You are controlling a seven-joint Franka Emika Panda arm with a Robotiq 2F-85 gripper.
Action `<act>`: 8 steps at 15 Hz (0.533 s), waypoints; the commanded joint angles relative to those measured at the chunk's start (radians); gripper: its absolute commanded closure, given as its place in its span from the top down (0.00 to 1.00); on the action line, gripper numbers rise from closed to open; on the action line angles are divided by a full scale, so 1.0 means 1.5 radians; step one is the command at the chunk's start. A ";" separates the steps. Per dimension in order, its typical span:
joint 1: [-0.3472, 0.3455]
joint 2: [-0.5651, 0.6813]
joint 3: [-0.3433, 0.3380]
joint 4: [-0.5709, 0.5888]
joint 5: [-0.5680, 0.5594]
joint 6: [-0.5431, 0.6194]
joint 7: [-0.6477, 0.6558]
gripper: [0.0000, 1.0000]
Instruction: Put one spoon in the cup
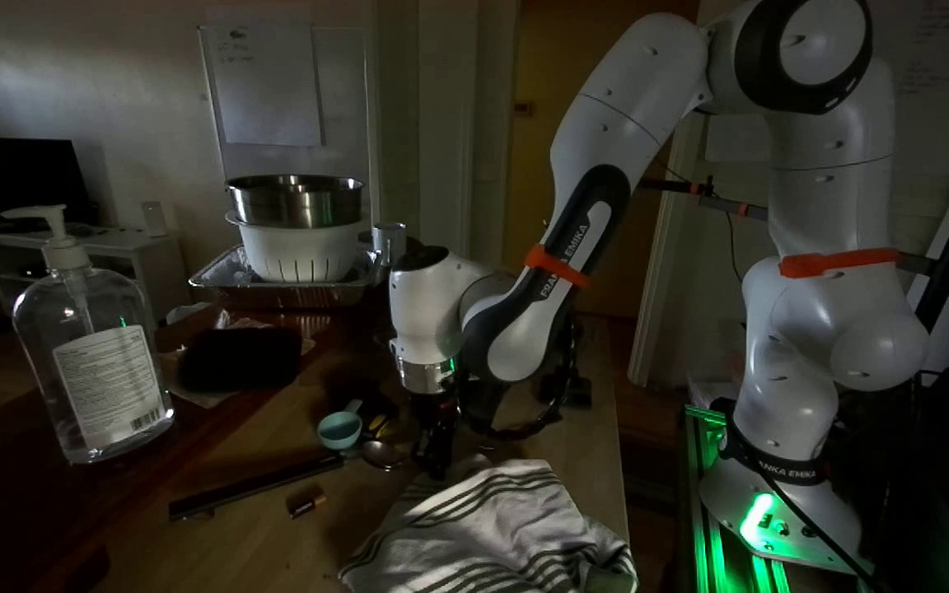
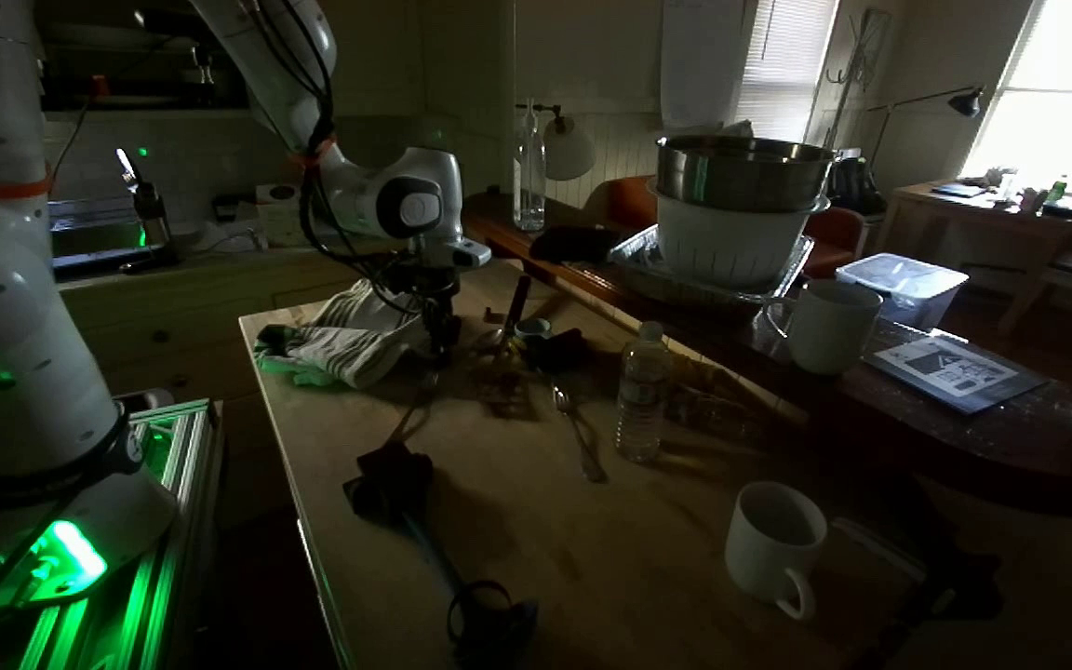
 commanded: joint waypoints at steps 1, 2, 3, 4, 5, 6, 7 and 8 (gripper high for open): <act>0.008 0.011 -0.005 0.017 -0.024 -0.010 0.009 0.02; 0.007 0.007 -0.004 0.016 -0.024 -0.008 0.005 0.00; 0.008 -0.005 -0.005 0.014 -0.029 -0.010 0.011 0.01; 0.008 -0.013 -0.003 0.011 -0.027 -0.011 0.009 0.03; 0.007 -0.028 -0.001 0.005 -0.026 -0.012 0.008 0.01; 0.007 -0.040 -0.001 0.000 -0.027 -0.014 0.012 0.00; 0.006 -0.049 0.000 -0.004 -0.028 -0.014 0.013 0.00; 0.004 -0.057 0.001 -0.010 -0.026 -0.014 0.014 0.00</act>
